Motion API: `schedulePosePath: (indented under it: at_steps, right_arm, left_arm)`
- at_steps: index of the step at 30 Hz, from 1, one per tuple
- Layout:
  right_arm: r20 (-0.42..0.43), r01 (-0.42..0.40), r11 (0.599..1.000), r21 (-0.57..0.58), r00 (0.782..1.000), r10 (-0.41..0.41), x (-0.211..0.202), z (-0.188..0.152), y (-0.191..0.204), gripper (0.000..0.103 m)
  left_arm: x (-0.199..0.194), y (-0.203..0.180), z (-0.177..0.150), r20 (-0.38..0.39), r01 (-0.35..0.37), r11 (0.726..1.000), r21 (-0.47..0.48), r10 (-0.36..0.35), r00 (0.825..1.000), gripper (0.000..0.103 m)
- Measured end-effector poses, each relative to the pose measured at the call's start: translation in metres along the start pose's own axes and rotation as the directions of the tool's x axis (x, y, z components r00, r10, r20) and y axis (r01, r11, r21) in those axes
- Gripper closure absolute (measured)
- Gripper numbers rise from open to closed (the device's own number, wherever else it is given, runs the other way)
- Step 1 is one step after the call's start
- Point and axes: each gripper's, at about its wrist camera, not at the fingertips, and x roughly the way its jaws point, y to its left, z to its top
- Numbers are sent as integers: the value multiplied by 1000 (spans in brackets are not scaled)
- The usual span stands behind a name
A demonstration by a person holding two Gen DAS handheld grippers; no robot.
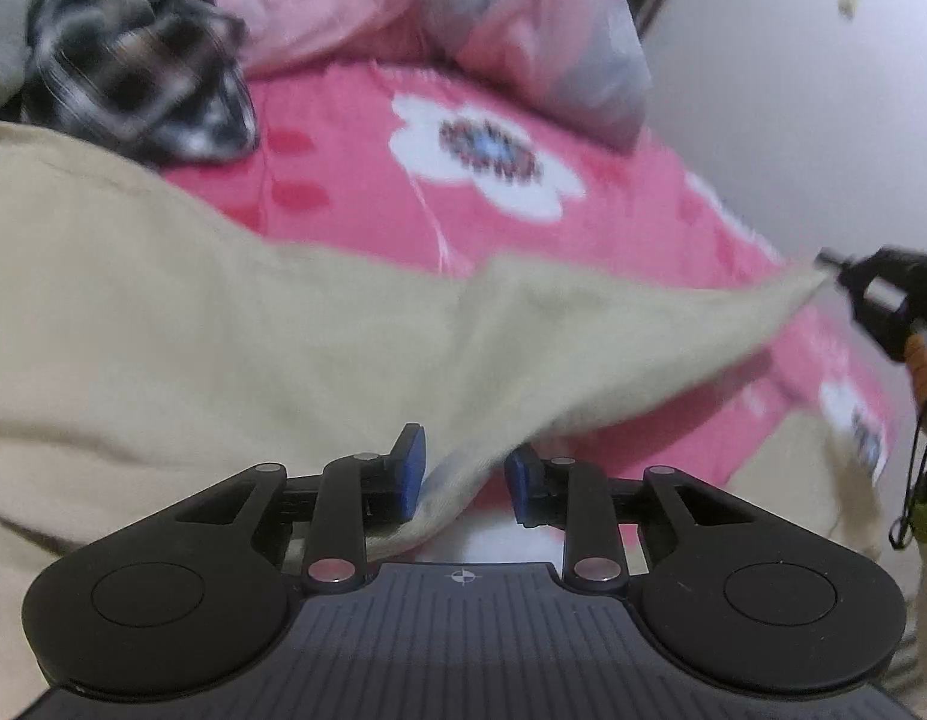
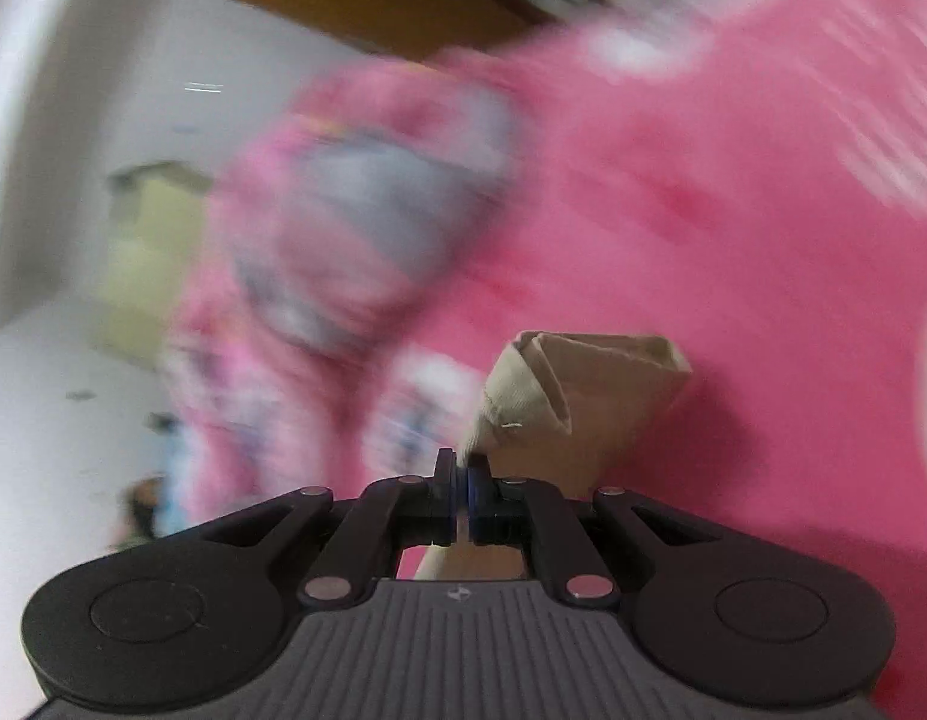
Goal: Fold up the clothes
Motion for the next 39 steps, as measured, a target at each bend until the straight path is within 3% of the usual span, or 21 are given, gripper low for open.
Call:
schedulePosePath:
  at_steps: [3,6,8,10,13,16,21,23,26,27,29,30,34,36,39]
  right_arm:
    - [52,-129,979,-159,989,139,-19,20,66,99]
    - [95,-120,951,-286,984,152,-45,16,86,99]
    - [101,-60,966,-250,991,88,-49,9,58,99]
    - [70,62,988,-143,996,-52,-39,0,-1,99]
    - [-18,245,969,24,969,-245,-18,-15,-96,99]
    - [-40,222,960,173,975,-218,-6,-23,-141,100]
    - [31,157,987,35,987,-158,-18,-3,-94,100]
    - [33,199,980,-17,979,-199,-14,0,-90,100]
    - [-44,313,949,-34,948,-315,-6,-4,-113,96]
    - [-63,336,941,-29,939,-337,-7,-6,-124,99]
    - [-55,278,957,81,960,-274,-27,-3,-137,91]
    - [-46,251,959,128,968,-247,-37,-1,-142,82]
    - [127,398,913,-91,914,-386,-68,6,-83,77]
    - [126,352,918,-181,935,-333,-61,3,-49,77]
    - [8,237,899,-368,968,-252,-15,-19,8,78]
  left_arm:
    - [-7,-8,8,65,11,1000,2,-11,998,71]
    - [-2,-17,4,62,3,1000,28,-5,998,71]
    - [7,-18,-5,19,5,999,37,-6,1000,71]
    - [19,-17,-16,-41,4,999,36,-3,999,70]
    - [40,-18,-28,-103,-17,998,61,23,994,70]
    - [45,-23,-33,-110,-44,994,96,55,992,70]
    - [36,-25,-33,-84,-21,996,92,28,996,69]
    - [37,-23,-36,-82,-8,998,69,14,997,69]
    - [39,-23,-43,-84,-13,998,63,18,996,68]
    - [36,-23,-45,-79,-10,998,68,15,997,67]
    - [26,-21,-45,-78,5,998,66,1,997,67]
    - [19,-18,-44,-76,16,998,56,-12,997,66]
    - [-11,-1,-33,-14,66,998,-1,-66,998,64]
    - [-17,10,-21,27,49,998,-25,-48,998,60]
    - [-3,30,3,49,-42,998,-54,44,998,60]
